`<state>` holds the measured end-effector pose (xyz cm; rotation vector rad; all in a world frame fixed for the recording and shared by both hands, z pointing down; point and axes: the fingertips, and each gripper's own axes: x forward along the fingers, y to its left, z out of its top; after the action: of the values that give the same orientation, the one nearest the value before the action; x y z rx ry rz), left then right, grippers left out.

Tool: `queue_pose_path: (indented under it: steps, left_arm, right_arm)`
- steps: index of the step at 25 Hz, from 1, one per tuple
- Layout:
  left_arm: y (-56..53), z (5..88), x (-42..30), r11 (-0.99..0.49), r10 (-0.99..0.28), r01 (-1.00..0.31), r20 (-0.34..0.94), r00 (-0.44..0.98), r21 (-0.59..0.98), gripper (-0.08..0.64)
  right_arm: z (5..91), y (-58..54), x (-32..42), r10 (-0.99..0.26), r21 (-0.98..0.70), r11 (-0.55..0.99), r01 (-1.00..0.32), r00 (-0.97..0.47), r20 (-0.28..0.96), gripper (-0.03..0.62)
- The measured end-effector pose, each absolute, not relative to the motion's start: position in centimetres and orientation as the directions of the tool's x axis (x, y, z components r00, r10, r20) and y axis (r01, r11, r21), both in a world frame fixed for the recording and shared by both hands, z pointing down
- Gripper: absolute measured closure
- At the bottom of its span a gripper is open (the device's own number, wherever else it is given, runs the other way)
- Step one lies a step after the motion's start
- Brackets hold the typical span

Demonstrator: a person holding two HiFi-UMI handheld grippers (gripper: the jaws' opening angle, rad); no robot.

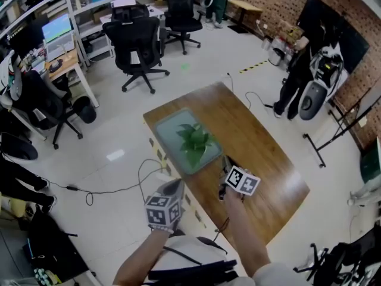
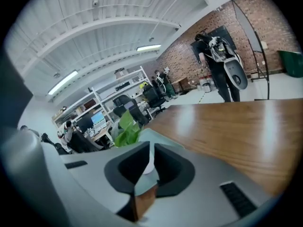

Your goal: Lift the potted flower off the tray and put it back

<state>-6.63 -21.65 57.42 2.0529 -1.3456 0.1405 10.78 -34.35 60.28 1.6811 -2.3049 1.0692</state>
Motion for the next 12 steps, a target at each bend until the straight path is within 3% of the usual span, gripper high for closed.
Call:
queue_pose_path:
  steps: [4, 12]
  left_arm:
    - [-19.8, 56.4, -5.0, -0.235, -0.791, -0.849, 0.415, 0.45, 0.473, 0.565]
    - [-14.7, 54.3, -0.5, -0.245, -0.801, -0.854, 0.4, 0.445, 0.459, 0.565]
  right_arm:
    - [58.1, -30.6, 11.2, -0.787, -0.442, 0.216, -0.87, -0.424, 0.448, 0.591]
    - [54.9, -22.3, 13.0, -0.739, -0.393, 0.352, -0.849, -0.51, 0.44, 0.592]
